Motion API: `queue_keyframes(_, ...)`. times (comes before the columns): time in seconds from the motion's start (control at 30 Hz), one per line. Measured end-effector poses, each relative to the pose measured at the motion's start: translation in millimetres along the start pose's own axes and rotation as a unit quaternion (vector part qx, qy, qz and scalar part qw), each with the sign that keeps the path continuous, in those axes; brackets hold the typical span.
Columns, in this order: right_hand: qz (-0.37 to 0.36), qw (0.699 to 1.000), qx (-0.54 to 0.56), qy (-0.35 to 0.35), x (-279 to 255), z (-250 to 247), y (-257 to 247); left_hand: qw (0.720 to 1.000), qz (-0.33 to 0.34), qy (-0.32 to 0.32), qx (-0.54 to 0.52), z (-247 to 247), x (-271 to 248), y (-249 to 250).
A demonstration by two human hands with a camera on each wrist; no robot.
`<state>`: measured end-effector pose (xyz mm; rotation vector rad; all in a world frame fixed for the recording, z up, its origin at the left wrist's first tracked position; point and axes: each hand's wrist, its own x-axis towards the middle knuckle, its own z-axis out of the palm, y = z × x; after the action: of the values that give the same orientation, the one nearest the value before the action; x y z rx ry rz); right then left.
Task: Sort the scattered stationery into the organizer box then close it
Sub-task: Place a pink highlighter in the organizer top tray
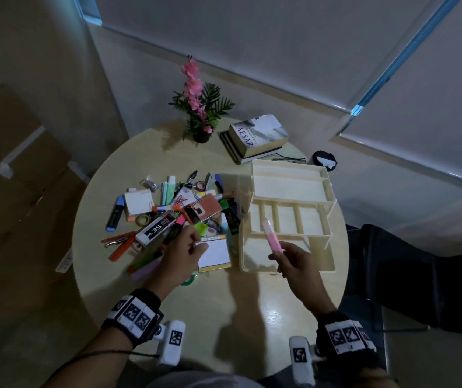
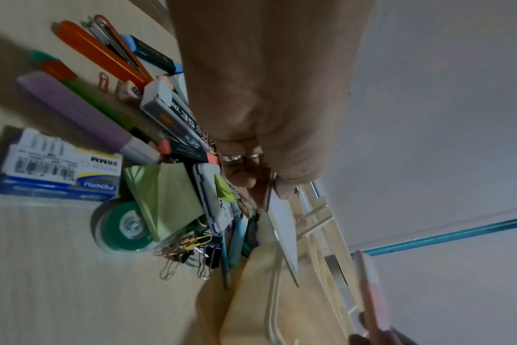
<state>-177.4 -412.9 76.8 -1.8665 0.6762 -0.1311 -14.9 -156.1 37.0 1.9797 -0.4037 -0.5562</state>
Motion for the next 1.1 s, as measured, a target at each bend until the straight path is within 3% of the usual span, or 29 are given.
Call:
queue_keyframes(0.23, -0.168, 0.976, -0.054, 0.125, 48, -95, -21, 1.0, 0.011, 0.004, 0.022, 26, -1, 12)
queue_keyframes(0.33, -0.226, 0.96, -0.088, 0.14, 72, -126, -24, 1.0, 0.016, 0.014, 0.015, 38, -2, 24)
queue_keyframes(0.53, -0.222, 0.964, -0.102, 0.105, 122, -155, -9, 0.999, -0.001, 0.033, 0.019, 62, -7, 35)
queue_keyframes(0.87, -0.186, 0.966, -0.177, 0.021, 216, -156, 15, 0.997, -0.02, 0.058, 0.052, 103, -14, 44)
queue_keyframes(1.1, -0.256, 0.936, -0.242, 0.0, 227, -150, 13, 0.991, -0.034, 0.005, 0.131, 125, -5, 54)
